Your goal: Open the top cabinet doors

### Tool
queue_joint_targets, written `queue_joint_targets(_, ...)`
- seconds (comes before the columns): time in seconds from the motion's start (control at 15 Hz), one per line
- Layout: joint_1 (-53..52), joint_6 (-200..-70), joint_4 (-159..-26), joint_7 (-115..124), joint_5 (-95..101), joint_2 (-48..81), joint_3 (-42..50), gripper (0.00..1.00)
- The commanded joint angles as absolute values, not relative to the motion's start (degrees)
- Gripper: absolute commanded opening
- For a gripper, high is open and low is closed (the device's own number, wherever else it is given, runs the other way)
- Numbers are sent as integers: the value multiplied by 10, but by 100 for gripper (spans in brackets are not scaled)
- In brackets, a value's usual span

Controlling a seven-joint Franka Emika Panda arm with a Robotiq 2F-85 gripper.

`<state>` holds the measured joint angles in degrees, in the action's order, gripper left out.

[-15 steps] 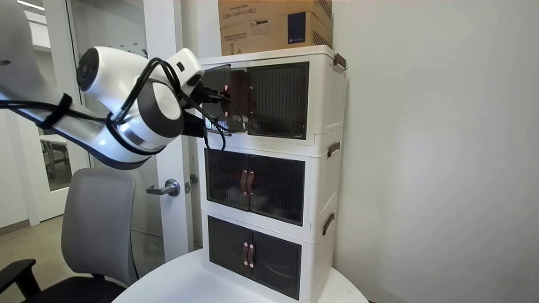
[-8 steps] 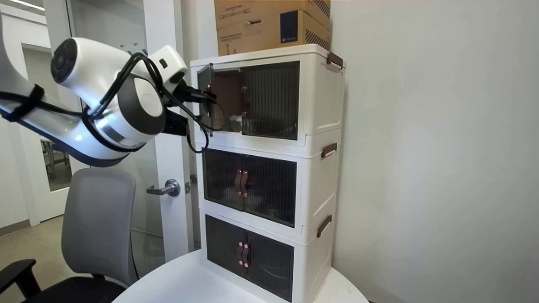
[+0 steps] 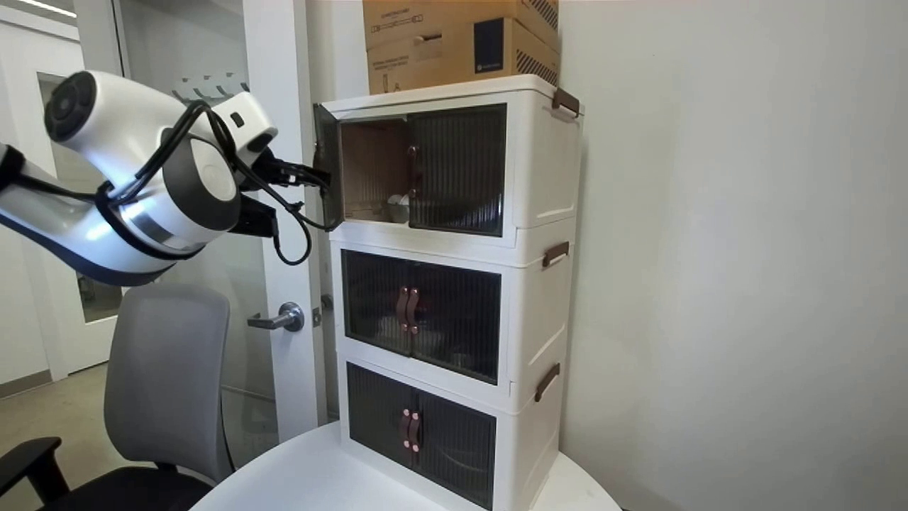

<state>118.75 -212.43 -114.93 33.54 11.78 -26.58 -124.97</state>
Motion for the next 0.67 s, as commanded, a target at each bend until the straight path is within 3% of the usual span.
queue_joint_targets(0.0, 1190, -2110, -1138, 340, 144, -257, -1271, 100)
queue_joint_targets(0.6, 1226, -2116, -1150, 376, 254, -209, -1335, 100)
